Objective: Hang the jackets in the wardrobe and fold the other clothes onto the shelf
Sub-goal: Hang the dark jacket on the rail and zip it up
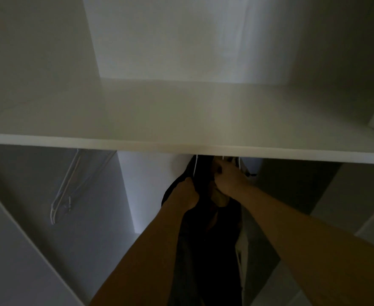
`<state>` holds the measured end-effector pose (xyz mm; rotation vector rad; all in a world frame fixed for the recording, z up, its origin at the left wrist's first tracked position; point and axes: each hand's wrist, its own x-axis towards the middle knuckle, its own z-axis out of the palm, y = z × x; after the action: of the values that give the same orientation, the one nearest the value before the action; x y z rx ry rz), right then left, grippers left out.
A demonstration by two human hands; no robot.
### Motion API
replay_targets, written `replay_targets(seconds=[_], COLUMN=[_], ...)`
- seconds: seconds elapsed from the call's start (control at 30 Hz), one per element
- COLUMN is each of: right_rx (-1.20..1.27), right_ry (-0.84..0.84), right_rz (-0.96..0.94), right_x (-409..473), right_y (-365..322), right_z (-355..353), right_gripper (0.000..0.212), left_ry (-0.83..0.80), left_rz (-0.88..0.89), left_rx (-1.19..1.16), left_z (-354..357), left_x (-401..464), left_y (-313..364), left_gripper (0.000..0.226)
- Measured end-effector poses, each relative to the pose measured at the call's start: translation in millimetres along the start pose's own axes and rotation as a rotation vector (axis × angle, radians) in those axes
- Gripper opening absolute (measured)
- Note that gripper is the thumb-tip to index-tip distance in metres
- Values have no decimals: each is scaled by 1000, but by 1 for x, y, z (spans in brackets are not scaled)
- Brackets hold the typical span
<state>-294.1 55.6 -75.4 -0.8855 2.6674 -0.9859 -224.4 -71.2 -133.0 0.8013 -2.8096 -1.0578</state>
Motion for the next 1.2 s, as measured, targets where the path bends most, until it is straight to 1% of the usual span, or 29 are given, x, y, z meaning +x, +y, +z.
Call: replay_targets(seconds=[0.07, 0.1, 0.2, 0.3, 0.33, 0.4, 0.47, 0.57, 0.67, 0.8, 0.97, 1.1, 1.2], right_rx=[-34, -49, -25, -1, -6, -14, -27, -89, -129, -139, -112, -70, -70], right_ry=[-39, -57, -68, -33, -23, 32, 105, 125, 181, 261, 322, 350, 413], right_rz=[26, 36, 48, 61, 72, 82, 110, 221, 379, 512, 664, 771, 885], right_x=[-9, -15, -33, -54, -62, -81, -104, -142, -192, -270, -380, -488, -588], right_y=[7, 10, 19, 26, 27, 31, 31, 36, 41, 47, 57, 58, 61], right_z=[-7, -11, -19, -28, -31, -39, -49, -62, -73, -82, -75, -56, -44], right_gripper=[36, 39, 31, 17, 16, 29, 44, 48, 54, 59, 59, 59, 58], left_ry=[-52, -72, -115, -49, -8, 69, 101, 41, 32, -94, -209, -340, -496], left_rz=[-22, -45, -86, -62, -35, 74, 242, 468, 653, 810, 962, 1100, 1176], left_rx=[-5, 3, 55, 110, 146, 238, 298, 321, 406, 449, 466, 489, 510], left_z=[-1, -3, -10, -15, -15, -15, -12, -1, 17, 47, 87, 129, 164], left_x=[-6, -8, -15, -26, -32, -42, -52, -66, -87, -132, -206, -293, -375], left_y=[3, 4, 12, 24, 27, 34, 44, 68, 94, 116, 137, 151, 154], left_gripper=[41, 45, 59, 61, 59, 53, 49, 48, 43, 53, 50, 46, 48])
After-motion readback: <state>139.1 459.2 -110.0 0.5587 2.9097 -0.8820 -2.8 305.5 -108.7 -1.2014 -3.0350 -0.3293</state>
